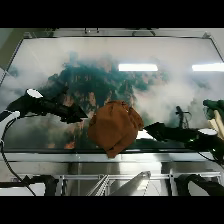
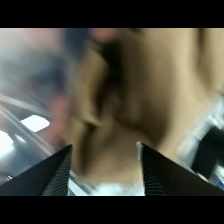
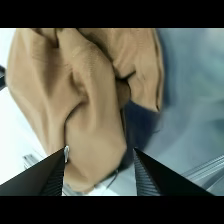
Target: Fold the shirts.
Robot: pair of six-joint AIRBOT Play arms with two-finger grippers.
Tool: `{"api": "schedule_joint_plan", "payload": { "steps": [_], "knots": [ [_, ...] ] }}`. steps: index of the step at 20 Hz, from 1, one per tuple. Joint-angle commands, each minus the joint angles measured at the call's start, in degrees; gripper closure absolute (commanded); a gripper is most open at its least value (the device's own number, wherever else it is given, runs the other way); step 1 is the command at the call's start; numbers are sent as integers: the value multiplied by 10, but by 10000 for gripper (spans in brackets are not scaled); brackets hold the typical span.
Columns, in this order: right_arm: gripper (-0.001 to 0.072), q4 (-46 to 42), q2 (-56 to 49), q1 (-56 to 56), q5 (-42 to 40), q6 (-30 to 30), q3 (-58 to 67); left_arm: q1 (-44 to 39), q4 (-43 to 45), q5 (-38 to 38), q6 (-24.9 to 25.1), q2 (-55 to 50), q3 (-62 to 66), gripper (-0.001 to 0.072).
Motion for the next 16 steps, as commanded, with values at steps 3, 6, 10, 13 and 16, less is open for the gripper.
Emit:
{"api": "schedule_joint_plan", "payload": {
  "steps": [3,6,10,13,16],
  "knots": [
    [373,98,-205,175,-55,-47,103,-61,24,89,2,-61,38,263],
    [573,103,-236,192,-18,-47,149,-105,25,41,2,-135,101,418],
    [690,99,-186,160,27,-47,153,-119,8,-17,2,-170,144,711],
    [691,100,-98,88,90,-37,153,-90,-21,-30,3,-100,144,710],
    [690,129,26,-7,151,-25,154,-33,-108,-44,20,28,144,708]
  ]
}}
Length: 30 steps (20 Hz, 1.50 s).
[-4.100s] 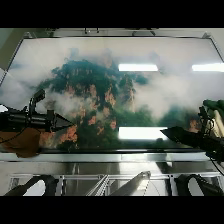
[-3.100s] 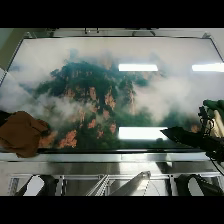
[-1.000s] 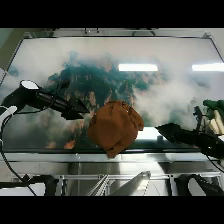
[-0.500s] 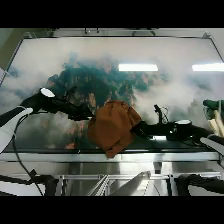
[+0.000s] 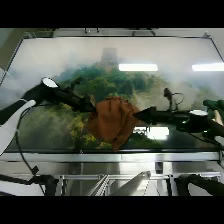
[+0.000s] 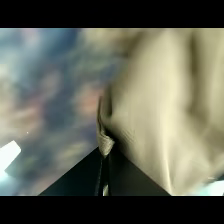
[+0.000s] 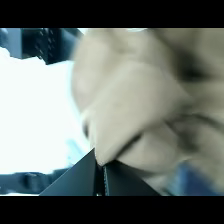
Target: Fold the shirts.
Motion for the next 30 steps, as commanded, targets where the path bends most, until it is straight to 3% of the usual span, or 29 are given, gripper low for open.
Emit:
{"api": "schedule_joint_plan", "payload": {
  "steps": [1,6,11,14,17,20,23,26,27,28,29,30],
  "knots": [
    [690,54,145,-107,86,12,3,59,-107,-22,14,140,5,697],
    [690,219,338,-232,143,13,25,140,-131,5,14,386,5,690],
    [690,236,442,-362,142,33,124,280,-130,52,15,609,6,685],
    [690,204,436,-368,129,33,177,357,-128,56,41,672,5,684],
    [689,75,398,-308,109,35,179,304,-130,54,73,625,6,683],
    [690,-44,339,-202,36,34,165,190,-125,64,126,506,6,683],
    [690,-148,263,-117,-75,34,140,79,-124,128,184,330,15,683],
    [690,-189,171,-90,-179,46,127,45,-126,125,188,123,115,690],
    [689,-192,142,-92,-195,66,127,46,-126,88,179,56,173,641],
    [589,-192,115,-97,-201,75,127,55,-126,43,157,2,230,390],
    [330,-192,95,-106,-199,75,127,66,-126,-14,122,-49,292,216],
    [183,-199,78,-124,-191,75,128,80,-125,-68,82,-88,346,100]
  ]
}}
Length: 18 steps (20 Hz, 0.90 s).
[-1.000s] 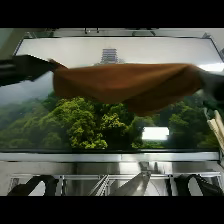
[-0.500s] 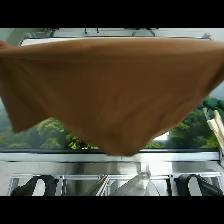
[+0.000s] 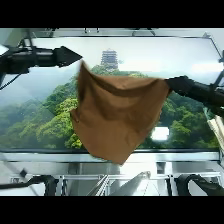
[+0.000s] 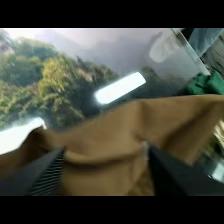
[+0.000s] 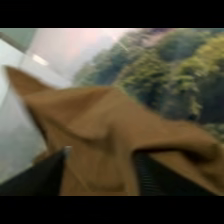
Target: Fold the shirts.
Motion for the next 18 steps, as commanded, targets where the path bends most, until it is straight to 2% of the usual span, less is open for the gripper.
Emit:
{"api": "schedule_joint_plan", "payload": {
  "steps": [1,2,4,6,7,9,11,14,16,18],
  "knots": [
    [183,-53,-77,-34,-26,16,0,25,0,-176,-114,-172,179,99],
    [183,-78,-93,-64,-3,17,7,40,0,-227,-158,-191,203,122],
    [184,-126,-138,-129,60,49,30,61,0,-318,-202,-198,189,246],
    [192,-141,-201,-177,123,52,62,59,3,-350,-210,-156,79,255],
    [194,-145,-235,-188,147,52,80,51,18,-336,-205,-123,6,255],
    [262,-166,-301,-192,178,52,111,25,96,-283,-202,-46,-155,255],
    [253,-170,-346,-186,193,52,125,-8,162,-224,-214,23,-303,254],
    [252,-170,-380,-160,197,52,129,-56,148,-104,-228,86,-459,253],
    [252,-172,-385,-137,199,53,129,-98,125,-43,-233,103,-507,252],
    [252,-172,-385,-116,198,56,129,-143,122,-12,-242,103,-517,252]
  ]
}}
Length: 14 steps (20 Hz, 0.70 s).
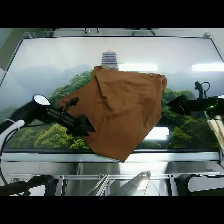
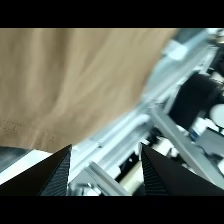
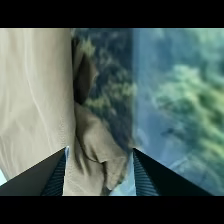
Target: Fold the shirts.
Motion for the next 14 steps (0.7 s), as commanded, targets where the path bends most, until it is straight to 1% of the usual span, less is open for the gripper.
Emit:
{"api": "schedule_joint_plan", "payload": {
  "steps": [1,3,5,6,8,9,10,12,13,14],
  "knots": [
    [252,-4,-14,35,8,5,3,-75,6,96,-29,21,-61,253],
    [252,-4,-14,57,7,10,3,-108,49,116,-74,21,-61,252],
    [252,-4,-14,78,6,12,3,-133,104,115,-119,21,-62,252],
    [252,-4,-14,86,5,12,3,-145,123,113,-134,21,-62,252],
    [256,-2,-14,99,2,14,3,-162,129,121,-140,21,-62,253],
    [385,-1,-14,102,2,14,3,-169,129,134,-140,21,-62,253],
    [488,-2,-14,103,3,14,3,-176,129,151,-140,21,-62,253],
    [488,-1,-14,103,7,14,3,-189,126,186,-140,21,-62,253],
    [529,-1,-14,103,14,14,3,-195,126,202,-140,21,-62,253],
    [688,-2,-14,103,21,13,3,-201,126,219,-140,19,-61,255]
  ]
}}
